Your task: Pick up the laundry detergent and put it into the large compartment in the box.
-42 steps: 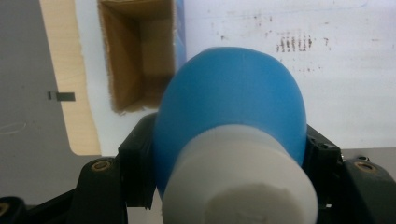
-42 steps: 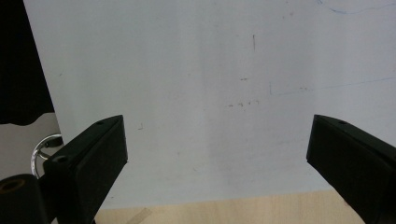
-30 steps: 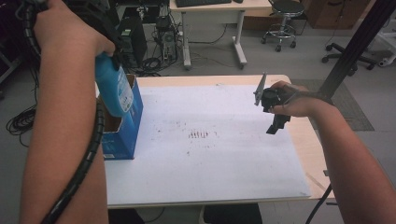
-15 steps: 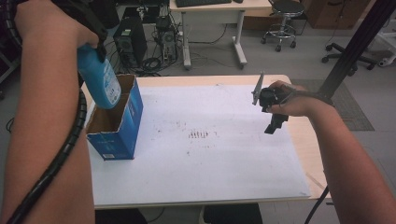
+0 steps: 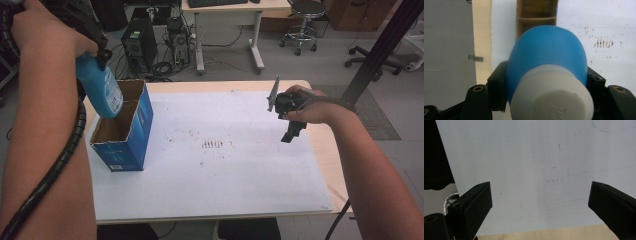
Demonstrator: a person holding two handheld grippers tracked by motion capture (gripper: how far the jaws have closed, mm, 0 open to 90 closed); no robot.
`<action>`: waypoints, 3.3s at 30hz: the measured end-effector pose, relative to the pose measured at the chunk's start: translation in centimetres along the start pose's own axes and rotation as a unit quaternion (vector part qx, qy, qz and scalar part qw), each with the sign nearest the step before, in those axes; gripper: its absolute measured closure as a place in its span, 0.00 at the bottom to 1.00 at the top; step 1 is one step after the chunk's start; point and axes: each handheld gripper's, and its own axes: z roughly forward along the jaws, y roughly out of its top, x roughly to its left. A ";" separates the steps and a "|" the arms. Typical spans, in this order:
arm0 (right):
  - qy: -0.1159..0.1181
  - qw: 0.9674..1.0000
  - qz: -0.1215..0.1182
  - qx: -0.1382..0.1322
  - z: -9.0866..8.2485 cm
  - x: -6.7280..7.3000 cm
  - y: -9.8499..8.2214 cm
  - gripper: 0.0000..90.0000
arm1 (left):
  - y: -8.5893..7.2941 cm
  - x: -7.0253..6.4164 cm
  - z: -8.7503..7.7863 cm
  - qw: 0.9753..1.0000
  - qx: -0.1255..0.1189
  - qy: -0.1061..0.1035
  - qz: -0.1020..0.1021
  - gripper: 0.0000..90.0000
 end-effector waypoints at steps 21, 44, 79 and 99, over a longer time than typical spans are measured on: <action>-0.002 1.000 0.003 0.003 -0.2 0.1 -0.2 0.06 | 0.3 1.3 5.6 1.000 0.029 -0.005 -0.001 0.41; 0.001 1.000 -0.003 0.007 0.3 0.1 0.1 0.06 | -0.1 1.9 12.2 0.998 0.057 -0.024 -0.004 0.41; 0.004 1.000 -0.002 0.007 0.6 0.0 0.1 0.06 | -0.5 1.2 18.8 0.997 0.070 -0.019 0.000 0.41; 0.007 1.000 -0.004 0.007 1.1 -0.1 0.1 0.06 | -0.6 0.8 20.8 0.997 0.073 -0.014 0.010 0.41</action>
